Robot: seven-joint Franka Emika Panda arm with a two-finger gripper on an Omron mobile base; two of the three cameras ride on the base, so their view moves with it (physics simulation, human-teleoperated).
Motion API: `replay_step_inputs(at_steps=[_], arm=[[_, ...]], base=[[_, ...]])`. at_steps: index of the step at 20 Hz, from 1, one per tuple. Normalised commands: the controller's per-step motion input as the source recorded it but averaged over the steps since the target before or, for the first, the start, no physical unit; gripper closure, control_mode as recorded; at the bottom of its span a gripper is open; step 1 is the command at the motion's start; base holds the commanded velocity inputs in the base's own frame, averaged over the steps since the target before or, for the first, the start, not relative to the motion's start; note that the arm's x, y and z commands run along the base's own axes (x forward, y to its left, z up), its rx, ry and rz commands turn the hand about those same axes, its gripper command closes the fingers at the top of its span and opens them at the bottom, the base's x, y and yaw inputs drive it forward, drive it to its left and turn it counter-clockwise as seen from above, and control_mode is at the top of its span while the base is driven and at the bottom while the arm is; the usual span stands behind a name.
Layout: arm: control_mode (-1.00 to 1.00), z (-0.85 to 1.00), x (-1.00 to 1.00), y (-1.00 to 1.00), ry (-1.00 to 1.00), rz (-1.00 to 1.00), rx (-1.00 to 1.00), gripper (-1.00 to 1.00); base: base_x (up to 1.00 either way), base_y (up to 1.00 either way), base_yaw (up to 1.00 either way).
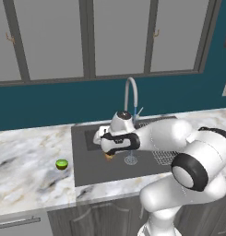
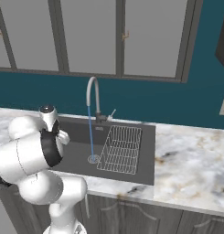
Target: Turn on the sink faucet. Then move the onion from the counter to the sink. Turn off the sink. Move the vegetable from the sink to the pot next to the stove. Finally move the pot to the front center burner.
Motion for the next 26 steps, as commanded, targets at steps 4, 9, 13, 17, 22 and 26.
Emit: replay_step_inputs(at_steps=[4, 9, 13, 17, 22, 26], arm=[[-1.0, -0.36, 0.58, -0.03, 0.01, -0.05, -0.05, 1.0], [-1.0, -0.41, 0.49, 0.0, 0.0, -0.03, -0.06, 1.0], [-1.0, -0.42, 0.4, 0.0, 0.0, 0.0, 0.0, 1.0], [-1.0, -0.39, 0.31, 0.0, 0.0, 0.0, 0.0, 1.0], [-1.0, -0.36, 0.22, -0.01, 0.0, 0.0, 0.0, 1.0], [-1.0, -0.34, 0.01, 0.01, 0.0, 0.0, -0.01, -1.0]], base=[[0.0, 0.0, 0.0], [0.0, 0.0, 0.0], [0.0, 0.0, 0.0], [0.0, 0.0, 0.0], [0.0, 0.0, 0.0], [0.0, 0.0, 0.0]])
